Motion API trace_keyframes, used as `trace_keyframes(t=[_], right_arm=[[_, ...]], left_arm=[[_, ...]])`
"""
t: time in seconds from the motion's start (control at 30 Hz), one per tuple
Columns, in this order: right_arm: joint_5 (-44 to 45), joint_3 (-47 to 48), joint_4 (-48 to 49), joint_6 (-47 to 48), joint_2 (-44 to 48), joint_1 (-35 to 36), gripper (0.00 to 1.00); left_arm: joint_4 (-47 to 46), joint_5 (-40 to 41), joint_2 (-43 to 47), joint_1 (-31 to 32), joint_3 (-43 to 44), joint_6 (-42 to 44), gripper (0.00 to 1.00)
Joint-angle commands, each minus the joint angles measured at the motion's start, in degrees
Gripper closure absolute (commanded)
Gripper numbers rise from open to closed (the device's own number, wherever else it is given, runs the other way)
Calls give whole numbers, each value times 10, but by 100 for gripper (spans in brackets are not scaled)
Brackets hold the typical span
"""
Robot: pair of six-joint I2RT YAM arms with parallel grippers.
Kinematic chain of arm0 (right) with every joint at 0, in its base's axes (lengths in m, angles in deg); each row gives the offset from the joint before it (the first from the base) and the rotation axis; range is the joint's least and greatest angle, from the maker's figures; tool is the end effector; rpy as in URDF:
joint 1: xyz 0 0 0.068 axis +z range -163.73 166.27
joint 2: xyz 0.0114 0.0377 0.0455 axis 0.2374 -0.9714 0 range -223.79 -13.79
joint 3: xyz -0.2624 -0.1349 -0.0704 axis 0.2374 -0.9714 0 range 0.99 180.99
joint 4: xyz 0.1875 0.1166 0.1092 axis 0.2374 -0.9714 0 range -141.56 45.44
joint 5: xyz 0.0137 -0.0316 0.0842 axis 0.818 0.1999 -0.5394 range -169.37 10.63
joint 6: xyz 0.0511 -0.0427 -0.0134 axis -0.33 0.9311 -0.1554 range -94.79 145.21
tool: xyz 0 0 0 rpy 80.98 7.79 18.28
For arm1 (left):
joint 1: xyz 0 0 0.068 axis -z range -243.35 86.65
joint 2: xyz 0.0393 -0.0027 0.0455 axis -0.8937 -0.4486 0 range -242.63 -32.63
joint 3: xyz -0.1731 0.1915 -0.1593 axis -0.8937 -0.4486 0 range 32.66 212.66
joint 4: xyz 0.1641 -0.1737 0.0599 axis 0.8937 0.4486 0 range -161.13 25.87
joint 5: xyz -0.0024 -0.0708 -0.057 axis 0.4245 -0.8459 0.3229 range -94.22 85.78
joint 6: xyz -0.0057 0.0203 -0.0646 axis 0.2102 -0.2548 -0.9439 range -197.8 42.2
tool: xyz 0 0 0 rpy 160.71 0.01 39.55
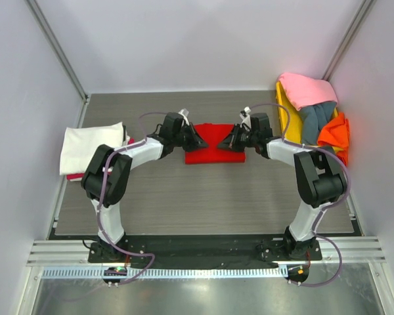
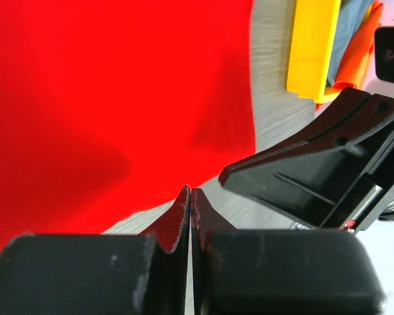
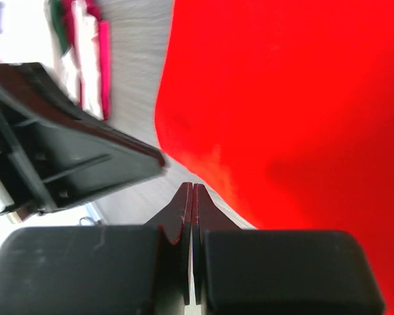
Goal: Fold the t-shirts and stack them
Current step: Fold the tshirt
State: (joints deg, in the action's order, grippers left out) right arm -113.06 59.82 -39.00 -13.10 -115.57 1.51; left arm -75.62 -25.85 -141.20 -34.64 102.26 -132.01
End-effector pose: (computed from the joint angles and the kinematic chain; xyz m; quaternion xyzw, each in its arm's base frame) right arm 0.3622 0.1300 0.2182 0.0457 0.8663 0.4230 0.2616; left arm 0.3698 -0.2255 0.2257 -0.1066 0.8671 -0.4273 0.2329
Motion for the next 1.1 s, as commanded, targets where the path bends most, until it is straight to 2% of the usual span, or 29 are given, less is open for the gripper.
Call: trace_keyframes(t=[0.0, 0.17, 0.27, 0.37, 0.53, 0.7, 0.9, 0.93, 0.97, 1.03, 1.07], right_arm=[[-69, -24, 142, -65, -35, -1, 99], [-112, -63, 233, -100, -101, -27, 99], [-145, -100, 318, -143, -120, -61, 99], [-152, -129, 347, -150, -121, -89, 99], [-149, -160, 366, -153, -115, -140, 99], [-135, -176, 367, -154, -90, -169, 99], [-104, -165, 285, -111, -29, -169, 98], [-99, -158, 270, -93, -23, -169, 95], [-83, -153, 233, -81, -10, -169, 82], [-61, -138, 195, -49, -2, -168, 70], [-47, -137, 179, -44, 0, -167, 59]], left_arm=[[-75, -25, -8, -6, -21, -31, 100], [-121, -32, -34, -21, -62, -39, 100], [-160, -35, -55, -35, -92, -47, 100], [-177, -23, -66, -45, -119, -42, 100], [-234, 9, -67, -64, -185, -64, 100], [-242, 22, -29, -71, -220, -57, 99], [-191, 6, 49, -67, -201, -24, 88], [-180, 11, 65, -66, -200, -19, 86], [-167, 21, 92, -66, -199, -11, 79], [-113, 37, 119, -66, -188, 13, 71], [-88, 48, 129, -66, -182, 22, 66]])
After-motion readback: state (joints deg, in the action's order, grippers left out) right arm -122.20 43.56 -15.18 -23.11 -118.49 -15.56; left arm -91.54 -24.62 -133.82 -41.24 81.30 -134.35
